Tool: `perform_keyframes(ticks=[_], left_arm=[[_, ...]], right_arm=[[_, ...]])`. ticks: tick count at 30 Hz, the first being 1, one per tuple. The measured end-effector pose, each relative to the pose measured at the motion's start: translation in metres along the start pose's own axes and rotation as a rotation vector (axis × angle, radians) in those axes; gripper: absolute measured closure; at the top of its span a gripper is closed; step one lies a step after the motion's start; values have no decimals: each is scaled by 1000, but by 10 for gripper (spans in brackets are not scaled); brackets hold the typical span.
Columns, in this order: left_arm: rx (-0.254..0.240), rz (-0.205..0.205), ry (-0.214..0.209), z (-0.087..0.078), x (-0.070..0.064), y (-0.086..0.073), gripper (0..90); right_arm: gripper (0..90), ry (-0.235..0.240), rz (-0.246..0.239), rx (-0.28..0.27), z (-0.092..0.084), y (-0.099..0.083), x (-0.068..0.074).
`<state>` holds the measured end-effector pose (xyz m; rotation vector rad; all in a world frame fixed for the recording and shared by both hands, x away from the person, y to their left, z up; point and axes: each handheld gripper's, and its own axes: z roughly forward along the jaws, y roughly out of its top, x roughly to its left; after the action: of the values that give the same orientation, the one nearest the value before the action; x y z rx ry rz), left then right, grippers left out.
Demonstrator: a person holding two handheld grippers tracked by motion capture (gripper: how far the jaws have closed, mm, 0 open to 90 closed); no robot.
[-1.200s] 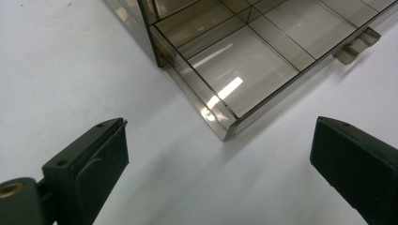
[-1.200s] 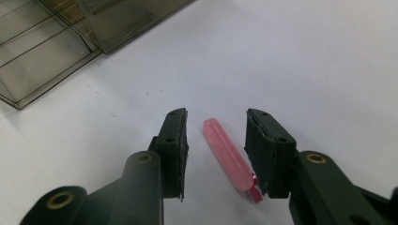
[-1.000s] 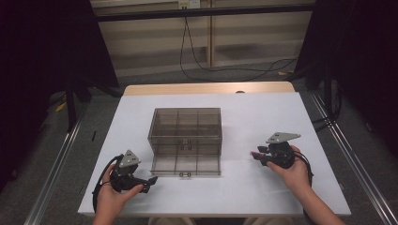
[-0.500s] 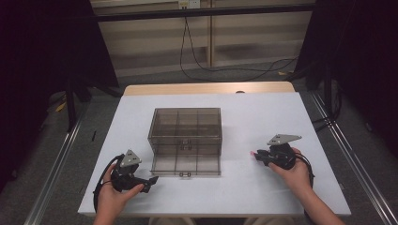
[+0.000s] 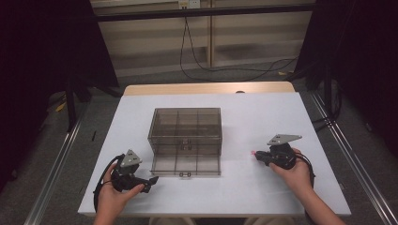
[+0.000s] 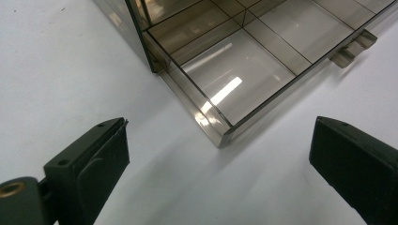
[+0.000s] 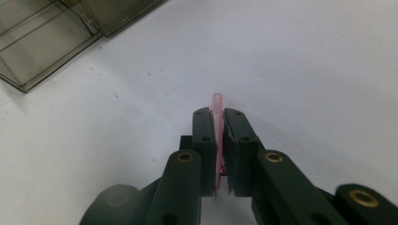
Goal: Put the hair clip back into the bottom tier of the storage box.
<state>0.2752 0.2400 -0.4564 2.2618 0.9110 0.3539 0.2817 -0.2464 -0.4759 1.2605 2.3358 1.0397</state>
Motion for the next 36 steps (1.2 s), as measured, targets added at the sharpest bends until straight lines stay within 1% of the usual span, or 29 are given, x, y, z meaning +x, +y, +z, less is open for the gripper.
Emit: perform_keyframes(ticks=[1,2,3,4,5,6,9,13,15,16,21,25,26,27,36], left_arm=[[-2,0,1,0,0,0,53],[-4,-2,0,0,0,0,53],[-6,-9,2,0,0,0,53],[-3,-11,-2,0,0,0,53],[-2,-11,-2,0,0,0,53],[-2,-14,-4,0,0,-1,53],[-6,-9,-3,0,1,-1,53],[-10,-15,-5,-1,1,-1,52],[-11,-13,-4,-1,1,-1,53],[-14,-20,-7,-1,0,-1,53],[-9,-18,-1,-2,1,-1,53],[-12,-15,-6,-1,1,-1,53],[-15,-24,-9,-1,0,-1,53],[-14,-22,-8,-1,0,-1,53],[-11,-17,-7,-1,1,0,53]], right_arm=[[838,-4,1,0,-1,1,0],[839,3,-5,-6,-2,1,0],[839,1,-7,-8,-3,2,1],[839,8,-10,-12,-3,3,2],[839,6,-7,-11,-4,4,3],[839,16,-13,-15,-4,5,4],[839,34,-27,-21,-4,9,11],[839,63,-53,-25,-4,16,22],[839,70,-64,-27,-3,19,27],[839,73,-70,-29,-2,21,28],[839,96,-71,-32,0,28,36],[839,108,-77,-38,2,33,42],[839,113,-80,-43,3,34,43],[839,117,-79,-44,3,36,45],[839,157,-99,-46,12,47,62]])
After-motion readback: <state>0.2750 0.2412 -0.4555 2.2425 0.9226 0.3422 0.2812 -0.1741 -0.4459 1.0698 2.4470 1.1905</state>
